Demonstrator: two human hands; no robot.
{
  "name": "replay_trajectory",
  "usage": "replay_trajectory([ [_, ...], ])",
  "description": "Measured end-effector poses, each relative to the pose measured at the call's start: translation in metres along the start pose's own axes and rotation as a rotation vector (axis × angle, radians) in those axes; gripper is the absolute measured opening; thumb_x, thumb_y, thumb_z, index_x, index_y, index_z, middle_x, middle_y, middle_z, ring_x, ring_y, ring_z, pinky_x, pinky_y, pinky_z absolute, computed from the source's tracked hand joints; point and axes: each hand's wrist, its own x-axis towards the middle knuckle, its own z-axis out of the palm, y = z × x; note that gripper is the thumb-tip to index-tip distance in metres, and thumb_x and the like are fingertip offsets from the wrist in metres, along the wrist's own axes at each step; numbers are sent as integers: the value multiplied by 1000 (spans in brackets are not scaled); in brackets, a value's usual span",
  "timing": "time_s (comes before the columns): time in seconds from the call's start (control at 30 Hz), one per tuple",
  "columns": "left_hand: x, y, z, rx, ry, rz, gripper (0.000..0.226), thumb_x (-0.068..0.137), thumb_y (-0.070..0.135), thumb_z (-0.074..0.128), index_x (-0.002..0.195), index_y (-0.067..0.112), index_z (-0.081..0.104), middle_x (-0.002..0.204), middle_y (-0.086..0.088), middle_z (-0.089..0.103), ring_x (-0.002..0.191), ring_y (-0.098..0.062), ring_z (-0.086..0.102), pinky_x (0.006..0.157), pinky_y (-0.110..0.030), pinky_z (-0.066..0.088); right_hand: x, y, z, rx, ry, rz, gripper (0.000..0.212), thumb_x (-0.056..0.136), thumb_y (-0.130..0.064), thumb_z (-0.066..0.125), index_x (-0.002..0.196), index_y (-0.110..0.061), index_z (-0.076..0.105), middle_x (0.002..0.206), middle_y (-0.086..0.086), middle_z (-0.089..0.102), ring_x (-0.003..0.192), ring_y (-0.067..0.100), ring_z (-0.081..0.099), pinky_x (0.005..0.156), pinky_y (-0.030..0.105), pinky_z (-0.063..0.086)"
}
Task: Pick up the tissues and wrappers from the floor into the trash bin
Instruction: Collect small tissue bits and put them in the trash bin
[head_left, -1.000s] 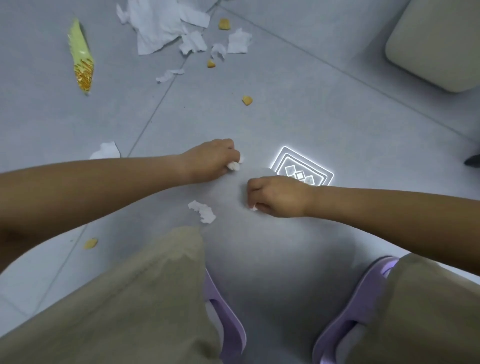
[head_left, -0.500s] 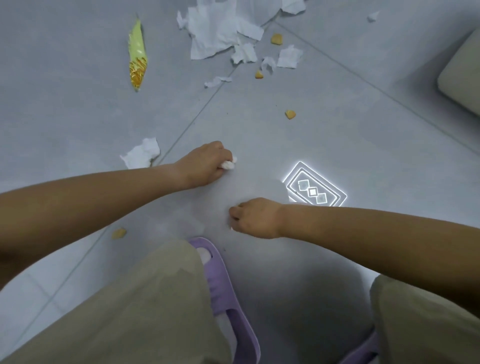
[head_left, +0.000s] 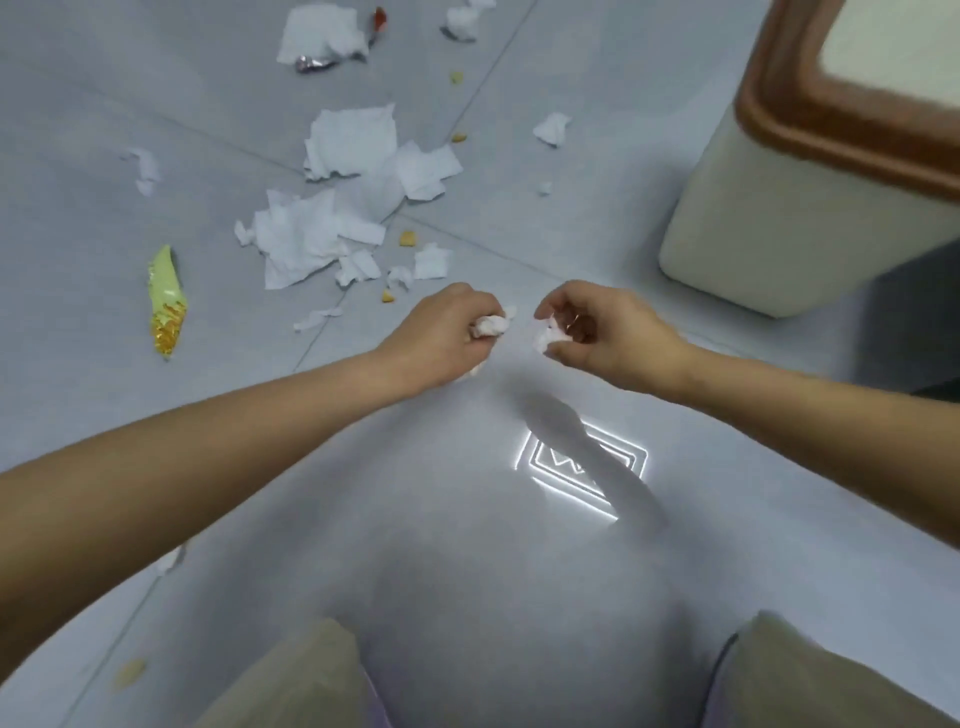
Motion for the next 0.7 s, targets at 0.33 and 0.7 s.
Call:
replay_trajectory([
  [0.33,138,186,-88,-100,352,379,8,80,14,58,86,11,64,84,-1,61,81,-16,53,70,-26,39,-40,-15,-197,-75,635,-126,16,76,-16,72,87,-27,71,73,-10,64,66,5,58,67,20,47],
  [0.7,225,272,-31,-119,366,402,11,78,9,55,68,13,59,70,3,63,82,-26,60,84,-37,46,-49,50,-249,-357,688,203,15,81,-31,61,96,-28,60,87,-7,69,83,17,60,72,32,50],
])
